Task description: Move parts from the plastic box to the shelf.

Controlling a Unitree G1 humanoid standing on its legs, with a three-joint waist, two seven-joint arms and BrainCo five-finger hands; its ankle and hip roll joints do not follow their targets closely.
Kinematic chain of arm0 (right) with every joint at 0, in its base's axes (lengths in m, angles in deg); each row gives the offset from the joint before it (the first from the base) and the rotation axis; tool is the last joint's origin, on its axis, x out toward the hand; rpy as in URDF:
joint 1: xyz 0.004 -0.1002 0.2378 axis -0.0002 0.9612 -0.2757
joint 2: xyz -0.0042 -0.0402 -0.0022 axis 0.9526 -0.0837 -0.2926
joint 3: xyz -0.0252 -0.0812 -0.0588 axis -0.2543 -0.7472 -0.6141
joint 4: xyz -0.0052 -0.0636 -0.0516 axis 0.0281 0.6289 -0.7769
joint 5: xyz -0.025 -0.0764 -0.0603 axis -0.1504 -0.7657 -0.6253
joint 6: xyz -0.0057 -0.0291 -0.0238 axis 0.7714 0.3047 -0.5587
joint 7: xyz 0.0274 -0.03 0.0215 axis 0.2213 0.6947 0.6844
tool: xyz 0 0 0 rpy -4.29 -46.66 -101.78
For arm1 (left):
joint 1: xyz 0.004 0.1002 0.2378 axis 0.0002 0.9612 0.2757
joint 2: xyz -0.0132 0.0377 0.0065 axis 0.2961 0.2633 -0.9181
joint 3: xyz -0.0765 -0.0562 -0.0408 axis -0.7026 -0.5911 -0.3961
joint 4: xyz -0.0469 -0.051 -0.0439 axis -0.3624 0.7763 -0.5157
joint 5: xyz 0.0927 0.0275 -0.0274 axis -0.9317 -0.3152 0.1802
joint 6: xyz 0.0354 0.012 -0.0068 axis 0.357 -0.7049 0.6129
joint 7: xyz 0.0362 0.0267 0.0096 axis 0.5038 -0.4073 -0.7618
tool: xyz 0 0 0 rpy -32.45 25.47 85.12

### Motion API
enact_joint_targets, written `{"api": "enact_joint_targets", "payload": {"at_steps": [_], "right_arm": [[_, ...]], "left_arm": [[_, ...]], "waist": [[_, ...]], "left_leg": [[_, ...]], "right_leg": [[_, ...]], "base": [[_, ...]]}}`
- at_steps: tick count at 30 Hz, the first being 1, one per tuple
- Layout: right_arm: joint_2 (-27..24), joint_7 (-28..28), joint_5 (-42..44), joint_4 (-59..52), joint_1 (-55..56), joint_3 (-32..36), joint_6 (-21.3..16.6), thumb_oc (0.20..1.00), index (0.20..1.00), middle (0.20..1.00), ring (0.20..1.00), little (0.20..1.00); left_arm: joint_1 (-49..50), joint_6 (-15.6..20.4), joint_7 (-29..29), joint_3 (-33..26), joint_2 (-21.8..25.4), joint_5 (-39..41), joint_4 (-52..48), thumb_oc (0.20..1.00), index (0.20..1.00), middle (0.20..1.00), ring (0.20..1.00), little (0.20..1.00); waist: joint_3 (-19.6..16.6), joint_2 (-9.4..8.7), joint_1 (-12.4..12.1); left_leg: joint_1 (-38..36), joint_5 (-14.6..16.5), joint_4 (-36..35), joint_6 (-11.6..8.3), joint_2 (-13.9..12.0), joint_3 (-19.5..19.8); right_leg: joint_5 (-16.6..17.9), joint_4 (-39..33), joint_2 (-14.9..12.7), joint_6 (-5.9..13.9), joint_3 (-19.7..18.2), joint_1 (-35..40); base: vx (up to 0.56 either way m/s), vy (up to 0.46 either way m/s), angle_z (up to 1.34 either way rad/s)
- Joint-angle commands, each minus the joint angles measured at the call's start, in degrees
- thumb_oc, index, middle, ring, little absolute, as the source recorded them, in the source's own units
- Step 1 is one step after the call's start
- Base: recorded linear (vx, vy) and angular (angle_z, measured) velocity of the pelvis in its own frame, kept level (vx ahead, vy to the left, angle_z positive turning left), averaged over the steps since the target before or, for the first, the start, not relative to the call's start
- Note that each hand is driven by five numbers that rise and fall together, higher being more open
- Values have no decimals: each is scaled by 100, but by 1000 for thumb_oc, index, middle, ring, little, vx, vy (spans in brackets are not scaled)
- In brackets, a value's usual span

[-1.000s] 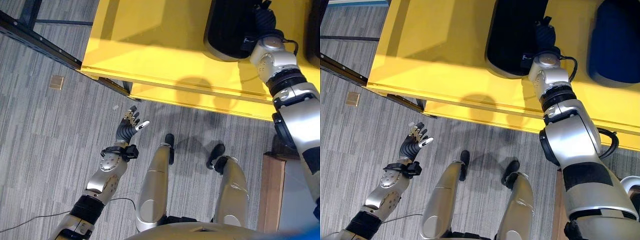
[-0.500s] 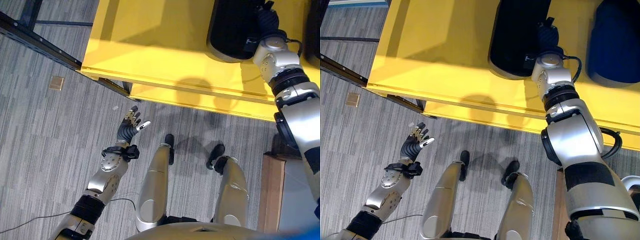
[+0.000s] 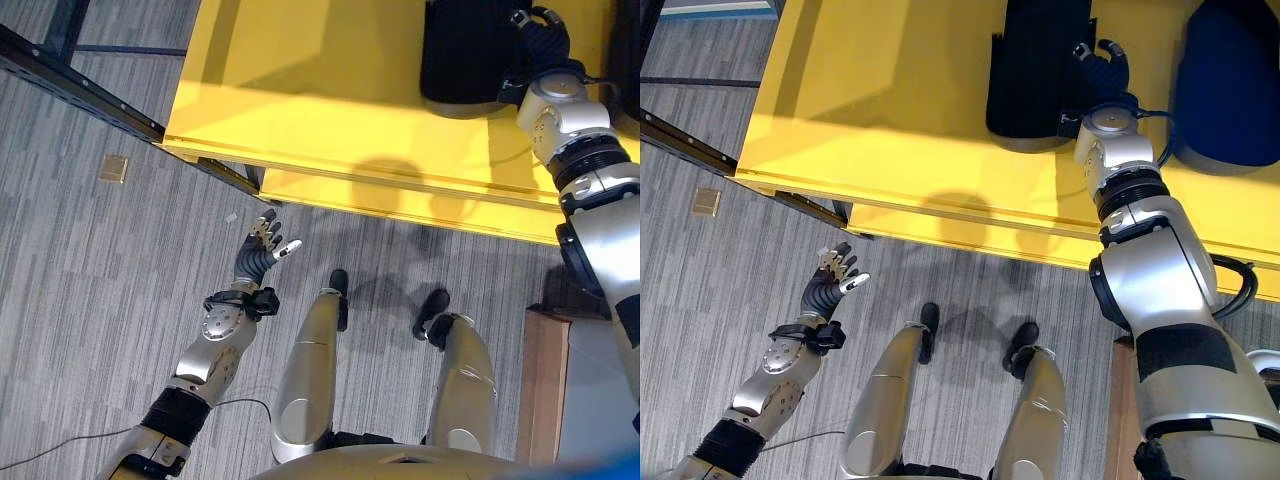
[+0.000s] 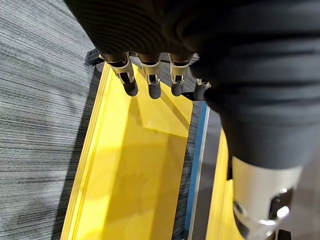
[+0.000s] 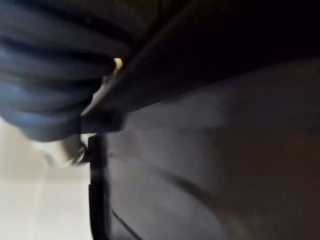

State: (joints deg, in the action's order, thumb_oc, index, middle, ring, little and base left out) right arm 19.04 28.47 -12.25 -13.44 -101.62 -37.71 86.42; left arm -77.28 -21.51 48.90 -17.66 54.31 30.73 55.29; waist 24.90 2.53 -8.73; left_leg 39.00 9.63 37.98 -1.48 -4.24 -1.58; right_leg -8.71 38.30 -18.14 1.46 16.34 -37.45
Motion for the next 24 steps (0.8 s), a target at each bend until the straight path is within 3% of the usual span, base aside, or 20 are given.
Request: {"api": "enact_joint_targets", "payload": {"at_steps": [1,9,10,24], "right_arm": [[-266,6,-123,-262,-662,-245,-358,1000,1000,1000,1000,1000],[-259,-94,94,-844,-727,-268,-547,1000,1000,1000,1000,1000],[-278,-171,103,-1504,-717,-310,-679,1000,1000,1000,1000,1000],[-290,-190,87,-1748,-684,-311,-696,1000,1000,1000,1000,1000]], "left_arm": [[11,322,-7,125,251,42,-38,1000,1000,1000,1000,1000],[-4,318,-36,72,267,79,24,1000,1000,1000,1000,1000],[20,316,-44,22,270,104,41,1000,1000,1000,1000,1000],[16,315,-51,8,268,101,56,1000,1000,1000,1000,1000]], "waist": [[-92,-45,-45],[-104,-88,11],[-110,-147,96],[-124,-170,127]], "left_leg": [[-130,-88,-271,-484,-406,324],[-165,-87,-287,-502,-423,326],[-113,-222,-298,-477,-422,279],[-124,-214,-299,-474,-428,264]], "right_leg": [[-114,-303,-259,740,-419,325],[-130,-293,-246,736,-425,355],[24,-344,-230,693,-447,288],[31,-332,-232,694,-459,282]], "base": [[0,0,0],[-7,2,0],[-65,18,0],[-5,1,-2]]}}
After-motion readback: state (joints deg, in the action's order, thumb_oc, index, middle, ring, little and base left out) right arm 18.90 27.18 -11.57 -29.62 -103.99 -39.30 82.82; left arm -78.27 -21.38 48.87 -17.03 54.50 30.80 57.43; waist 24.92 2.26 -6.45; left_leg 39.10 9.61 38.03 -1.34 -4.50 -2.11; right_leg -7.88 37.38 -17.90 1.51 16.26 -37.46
